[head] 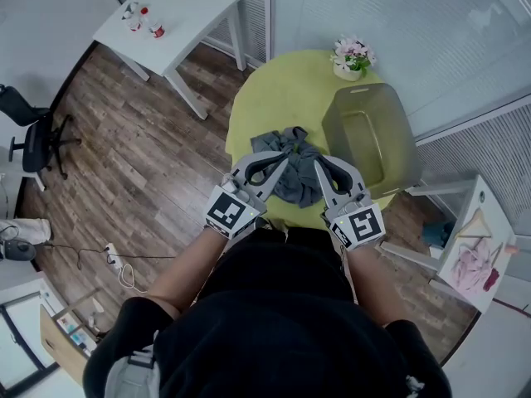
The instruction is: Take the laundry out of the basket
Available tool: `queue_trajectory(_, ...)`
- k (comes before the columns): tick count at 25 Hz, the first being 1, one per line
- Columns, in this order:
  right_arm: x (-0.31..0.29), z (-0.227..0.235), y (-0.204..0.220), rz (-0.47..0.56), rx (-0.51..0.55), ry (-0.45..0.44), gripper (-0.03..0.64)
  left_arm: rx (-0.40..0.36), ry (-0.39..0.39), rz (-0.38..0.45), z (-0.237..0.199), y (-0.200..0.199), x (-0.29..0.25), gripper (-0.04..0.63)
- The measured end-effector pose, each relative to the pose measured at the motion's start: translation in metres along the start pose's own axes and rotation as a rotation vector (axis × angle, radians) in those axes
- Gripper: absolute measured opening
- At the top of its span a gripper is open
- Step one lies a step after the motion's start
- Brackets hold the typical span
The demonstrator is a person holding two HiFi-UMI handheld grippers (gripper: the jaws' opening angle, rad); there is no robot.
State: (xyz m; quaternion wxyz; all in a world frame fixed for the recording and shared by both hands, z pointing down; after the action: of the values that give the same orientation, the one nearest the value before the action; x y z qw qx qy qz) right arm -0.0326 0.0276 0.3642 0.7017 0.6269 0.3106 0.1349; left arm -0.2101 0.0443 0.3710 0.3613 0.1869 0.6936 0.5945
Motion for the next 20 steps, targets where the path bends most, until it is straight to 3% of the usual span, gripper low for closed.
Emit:
queue_trajectory(8,0.0009,-0.0063,-0.0037,0.023,0.008,-0.036,0.023,-0.023,0.028,-0.006,0.0052,-0.0042,0.0024,0.009)
queue_trajectory(14,0.0028,-0.0039,-0.0047,0.02,-0.002,-0.043,0.023,0.019,0.031,0.034,0.0071,-0.0037,0.0002,0.009)
queue_trajectory(20,0.0037,-0.0084,-0.009,0.03,0.007,-0.049,0.023,0.001,0.039,0.05,0.0096,-0.0057,0.0014,0.009)
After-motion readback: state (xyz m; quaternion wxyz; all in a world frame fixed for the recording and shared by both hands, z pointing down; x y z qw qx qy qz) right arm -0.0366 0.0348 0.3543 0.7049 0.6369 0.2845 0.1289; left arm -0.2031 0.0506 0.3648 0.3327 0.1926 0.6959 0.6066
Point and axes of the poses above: the fingertips, and each gripper's own axes: x backward along the fingers, z to its right, y out of its underside, the point moved 8 cm from there along x, backward along the fingers, and after that the axes turned 12 degrees about -z, right-handed, at the moved point
